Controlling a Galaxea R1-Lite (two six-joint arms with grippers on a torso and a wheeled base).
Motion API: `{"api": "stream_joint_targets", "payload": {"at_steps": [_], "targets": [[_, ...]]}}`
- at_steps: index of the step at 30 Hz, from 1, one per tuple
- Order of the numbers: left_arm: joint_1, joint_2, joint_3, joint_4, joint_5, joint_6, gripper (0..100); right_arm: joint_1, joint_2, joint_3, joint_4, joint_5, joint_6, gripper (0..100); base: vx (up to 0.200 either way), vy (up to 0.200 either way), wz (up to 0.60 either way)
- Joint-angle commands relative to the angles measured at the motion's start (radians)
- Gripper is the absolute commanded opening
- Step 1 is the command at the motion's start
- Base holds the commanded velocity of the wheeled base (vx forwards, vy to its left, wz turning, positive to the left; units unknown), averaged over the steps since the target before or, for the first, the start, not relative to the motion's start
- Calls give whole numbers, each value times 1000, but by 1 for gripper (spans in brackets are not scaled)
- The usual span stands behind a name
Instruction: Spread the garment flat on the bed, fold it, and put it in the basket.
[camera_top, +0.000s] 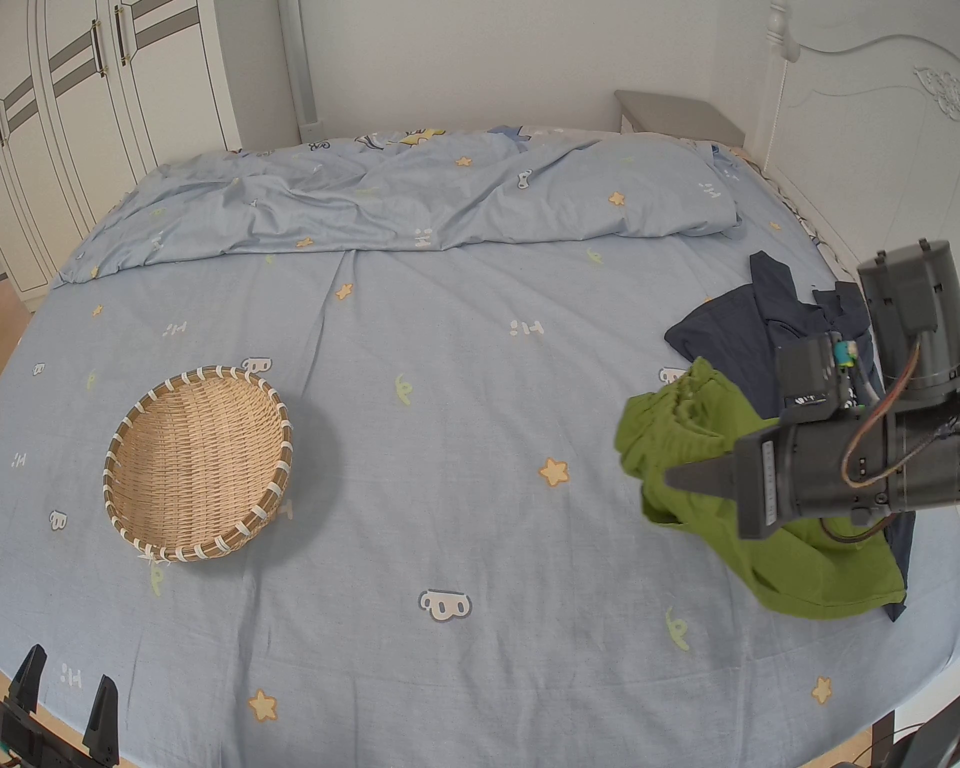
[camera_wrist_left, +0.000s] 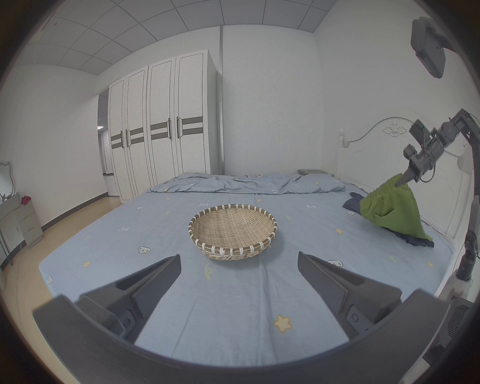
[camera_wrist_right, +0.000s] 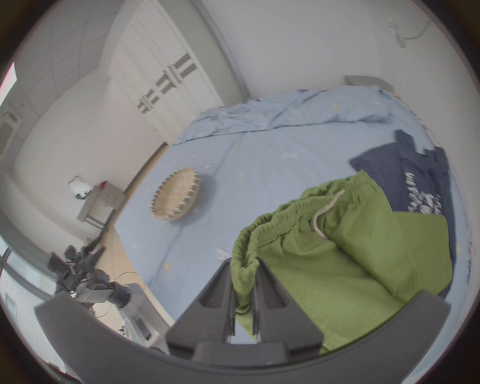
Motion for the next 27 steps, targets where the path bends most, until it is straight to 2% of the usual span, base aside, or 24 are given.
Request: {"api": "stream_joint_targets", "payload": {"at_steps": [1,6,16,17,27], "targets": [[0,-15,18,0,0,0,100,210,202,-170,-14,-8,39,0,0,0,0],[0,-15,18,0,0,0,100,327,326,-233,-21,-8,39,0,0,0,0],[0,-15,18,0,0,0,100,341,460,-269,-100,-6,50,0,0,0,0],[0,-15,18,0,0,0,100,341,467,-271,-100,-6,55,100,0,0,0],[0,-15,18,0,0,0,100,326,491,-239,-93,-9,67,100,0,0,0]]}}
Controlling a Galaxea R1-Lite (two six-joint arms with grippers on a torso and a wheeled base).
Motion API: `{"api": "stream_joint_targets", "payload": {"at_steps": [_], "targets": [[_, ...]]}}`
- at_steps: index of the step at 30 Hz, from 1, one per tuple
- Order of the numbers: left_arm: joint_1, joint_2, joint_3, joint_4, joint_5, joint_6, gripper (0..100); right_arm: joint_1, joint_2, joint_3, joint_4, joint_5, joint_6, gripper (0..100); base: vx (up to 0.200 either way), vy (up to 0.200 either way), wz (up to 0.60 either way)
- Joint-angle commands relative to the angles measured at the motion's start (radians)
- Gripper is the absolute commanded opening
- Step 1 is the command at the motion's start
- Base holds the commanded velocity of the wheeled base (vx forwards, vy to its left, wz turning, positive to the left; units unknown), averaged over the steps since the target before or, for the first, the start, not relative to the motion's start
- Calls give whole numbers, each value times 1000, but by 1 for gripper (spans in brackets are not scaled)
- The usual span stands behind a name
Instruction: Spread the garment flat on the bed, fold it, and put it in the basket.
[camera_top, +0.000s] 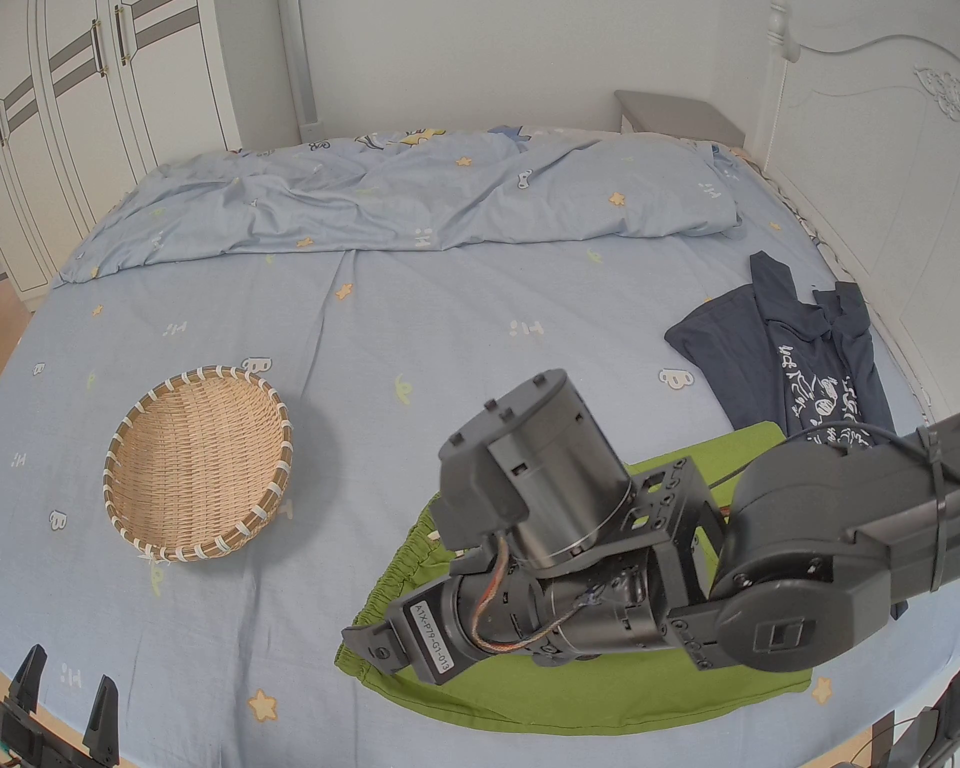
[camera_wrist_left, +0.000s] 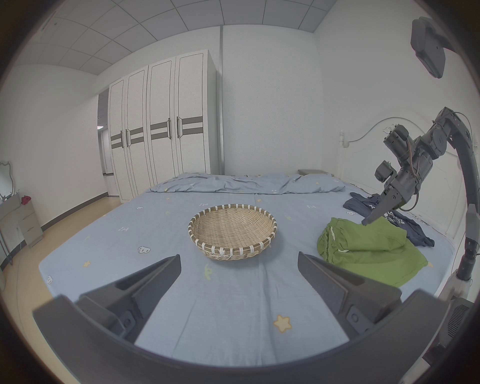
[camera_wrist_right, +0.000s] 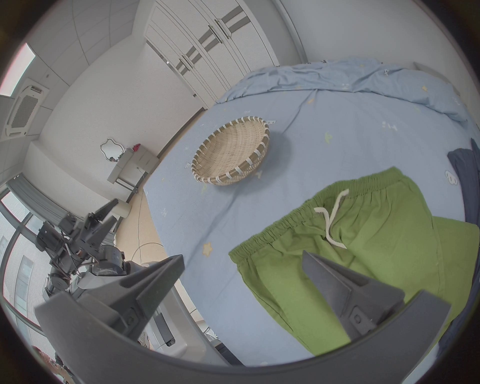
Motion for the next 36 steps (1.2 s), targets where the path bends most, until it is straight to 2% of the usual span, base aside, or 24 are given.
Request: {"api": "stream_joint_targets", "payload": {"at_steps": [1,4,8,10,11,13,14,16,17,21,25,31,35,36], "targets": [[0,-15,18,-1,0,0,100,-5,11,33,-1,-2,1,100,0,0,0],[0,-15,18,-1,0,0,100,-34,-37,97,-7,-5,-1,100,0,0,0],[0,-15,18,-1,0,1,100,-139,-230,217,-8,7,2,100,0,0,0],[2,-15,18,1,-1,3,100,-255,-377,320,-8,28,2,100,0,0,0],[2,-15,18,1,-1,3,100,-255,-377,320,-8,28,2,100,0,0,0],[0,-15,18,1,0,1,100,-398,-548,466,-24,81,7,100,0,0,0],[0,-15,18,1,-1,3,100,-442,-603,522,-35,104,16,100,0,0,0],[0,-15,18,1,-1,3,100,-485,-672,591,-47,128,36,100,0,0,0],[0,-15,18,1,-3,4,100,-527,-798,683,-67,162,67,100,0,0,0],[0,-15,18,1,-4,7,100,-554,-1042,820,-67,217,139,100,0,0,0],[3,-16,18,-2,-17,24,100,-557,-1172,933,-67,219,168,100,0,0,0],[3,-16,18,-8,-46,84,100,-571,-1218,1062,-81,216,174,100,0,0,0],[3,-16,16,-15,-49,89,100,-574,-1218,1099,-82,219,175,100,0,0,0],[5,-7,-99,-73,-55,52,100,-574,-1220,1108,-82,219,175,100,0,0,0]]}}
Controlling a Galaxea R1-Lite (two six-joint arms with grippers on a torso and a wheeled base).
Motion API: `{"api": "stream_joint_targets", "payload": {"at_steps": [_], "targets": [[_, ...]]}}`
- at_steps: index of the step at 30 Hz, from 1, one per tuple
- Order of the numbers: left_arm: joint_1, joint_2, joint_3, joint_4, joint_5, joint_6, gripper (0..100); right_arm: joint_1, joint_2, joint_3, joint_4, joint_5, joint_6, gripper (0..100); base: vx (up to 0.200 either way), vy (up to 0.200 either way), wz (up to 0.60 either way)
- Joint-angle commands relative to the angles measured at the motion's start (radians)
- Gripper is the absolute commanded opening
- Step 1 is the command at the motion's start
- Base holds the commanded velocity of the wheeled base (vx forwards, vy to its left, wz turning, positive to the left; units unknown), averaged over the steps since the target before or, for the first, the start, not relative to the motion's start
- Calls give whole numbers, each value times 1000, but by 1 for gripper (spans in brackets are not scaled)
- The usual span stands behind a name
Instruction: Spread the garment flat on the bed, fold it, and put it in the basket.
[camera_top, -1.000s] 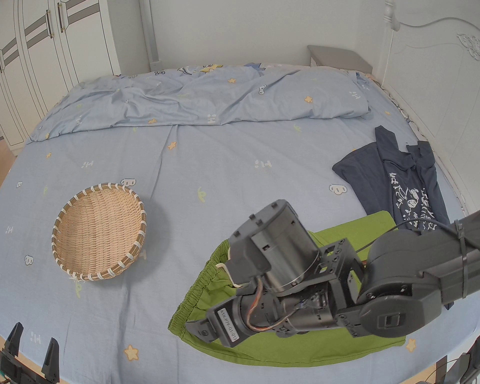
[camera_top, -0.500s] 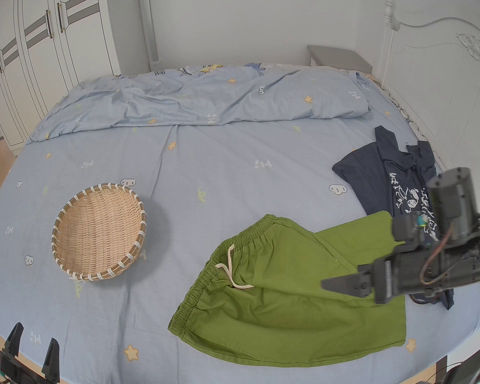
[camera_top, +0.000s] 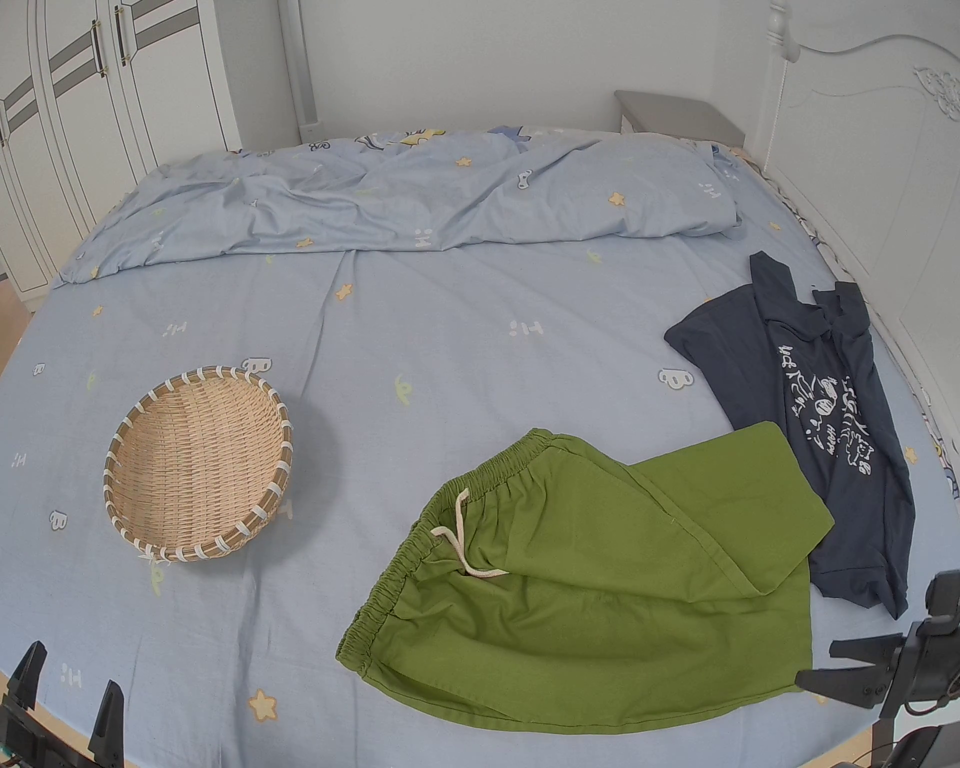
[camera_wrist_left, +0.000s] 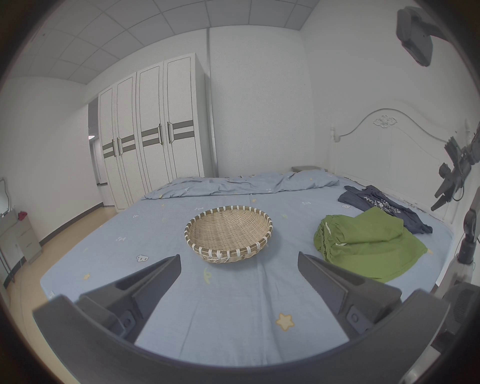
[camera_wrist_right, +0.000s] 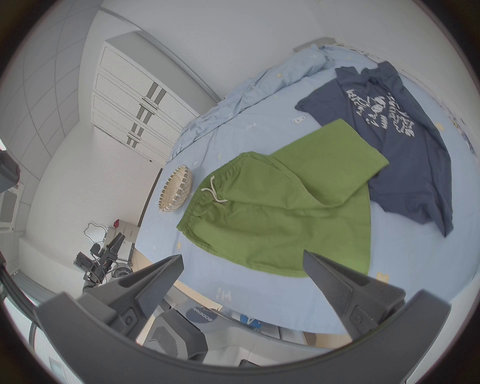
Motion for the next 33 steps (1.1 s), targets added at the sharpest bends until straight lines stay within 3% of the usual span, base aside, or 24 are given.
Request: {"api": "stream_joint_targets", "payload": {"at_steps": [1,3,4,8,9,10,12,14,16,21,23,25,29,33], "targets": [[-8,31,-232,-93,-15,-94,100,-26,-107,84,-6,10,10,100,0,0,0],[-8,31,-232,-93,-15,-94,100,-26,-107,84,-6,10,10,100,0,0,0],[-77,246,-472,33,-43,-289,100,-31,-105,101,-18,9,11,100,0,0,0],[-137,487,-515,229,-276,-236,100,-72,-108,144,-51,-16,0,100,0,0,0],[-139,498,-516,231,-284,-237,100,-74,-110,144,-51,-17,0,100,0,0,0],[-155,636,-516,232,-382,-286,100,-101,-108,149,-45,-45,-1,100,0,0,0],[-169,766,-524,226,-463,-346,100,-109,-101,155,-43,-53,-1,100,0,0,0],[-177,826,-532,221,-500,-360,100,-109,-102,158,-43,-51,0,100,0,0,0],[-205,1005,-564,214,-600,-374,100,-109,-101,161,-43,-50,4,100,0,0,0],[-267,1208,-597,224,-626,-374,100,-89,-99,163,-46,-24,10,100,0,0,0],[-281,1366,-639,226,-626,-369,100,-81,-90,175,-49,59,14,100,0,0,0],[-281,1466,-657,218,-620,-363,100,-91,-87,186,-54,99,28,100,0,0,0],[-286,1578,-693,220,-620,-360,100,-89,-88,187,-55,104,48,100,0,0,0],[-349,1687,-729,217,-615,-360,100,-89,-91,187,-57,104,50,100,0,0,0]]}}
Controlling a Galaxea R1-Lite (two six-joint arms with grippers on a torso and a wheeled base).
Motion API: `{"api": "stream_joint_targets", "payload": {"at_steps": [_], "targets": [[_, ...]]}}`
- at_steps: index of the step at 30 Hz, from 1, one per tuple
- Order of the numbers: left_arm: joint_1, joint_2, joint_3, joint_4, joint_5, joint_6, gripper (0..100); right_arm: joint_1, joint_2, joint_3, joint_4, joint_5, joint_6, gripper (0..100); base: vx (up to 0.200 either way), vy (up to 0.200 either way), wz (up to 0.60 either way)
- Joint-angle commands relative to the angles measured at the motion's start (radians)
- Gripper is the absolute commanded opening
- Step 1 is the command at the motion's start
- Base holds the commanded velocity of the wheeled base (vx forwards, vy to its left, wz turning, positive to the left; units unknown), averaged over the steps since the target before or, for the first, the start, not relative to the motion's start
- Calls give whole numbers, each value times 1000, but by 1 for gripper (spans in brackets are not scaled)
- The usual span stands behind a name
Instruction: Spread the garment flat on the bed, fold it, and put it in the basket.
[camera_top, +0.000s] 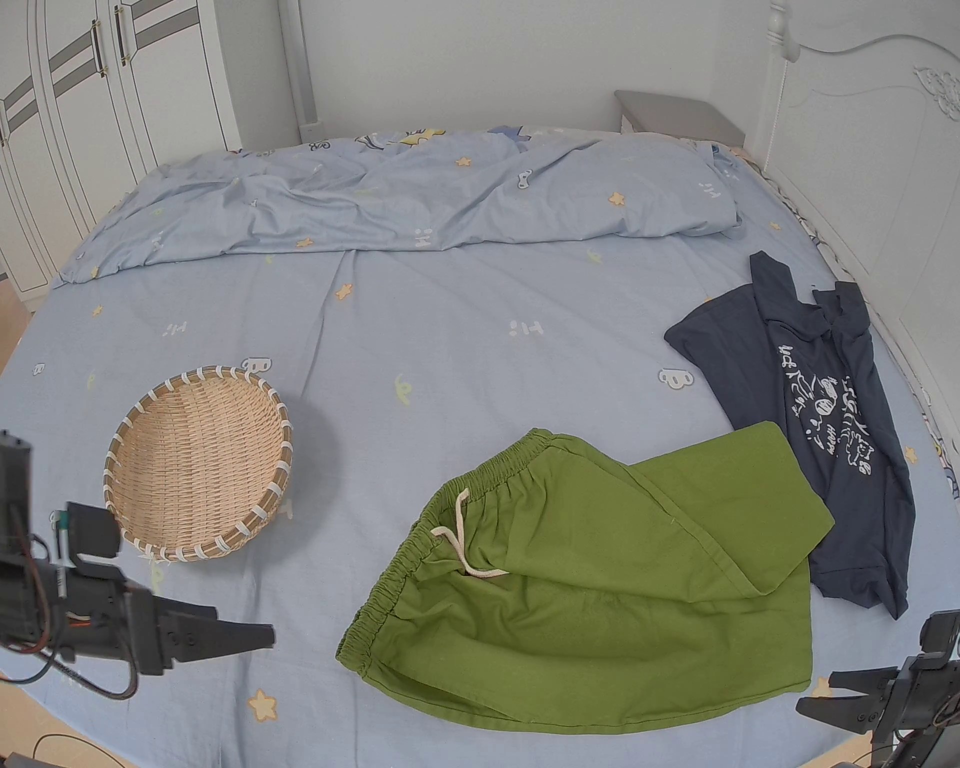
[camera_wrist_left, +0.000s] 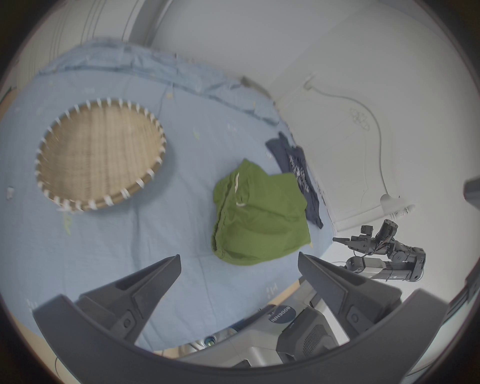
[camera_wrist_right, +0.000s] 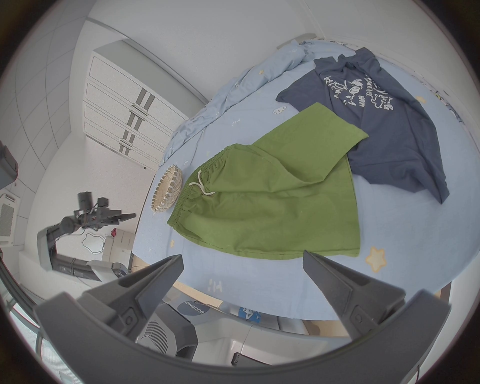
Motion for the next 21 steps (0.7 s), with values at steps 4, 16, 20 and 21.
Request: {"api": "stream_joint_targets", "payload": {"at_steps": [4,16,20,21], "targets": [[-166,676,-198,30,-96,-39,100,-10,10,31,-13,62,25,100,0,0,0],[-185,822,-283,19,-44,-53,100,-8,1,33,-13,62,23,100,0,0,0],[-176,823,-301,17,-44,-62,100,-8,-1,33,-13,62,23,100,0,0,0],[-173,822,-307,17,-44,-65,100,-8,-2,33,-13,62,23,100,0,0,0]]}}
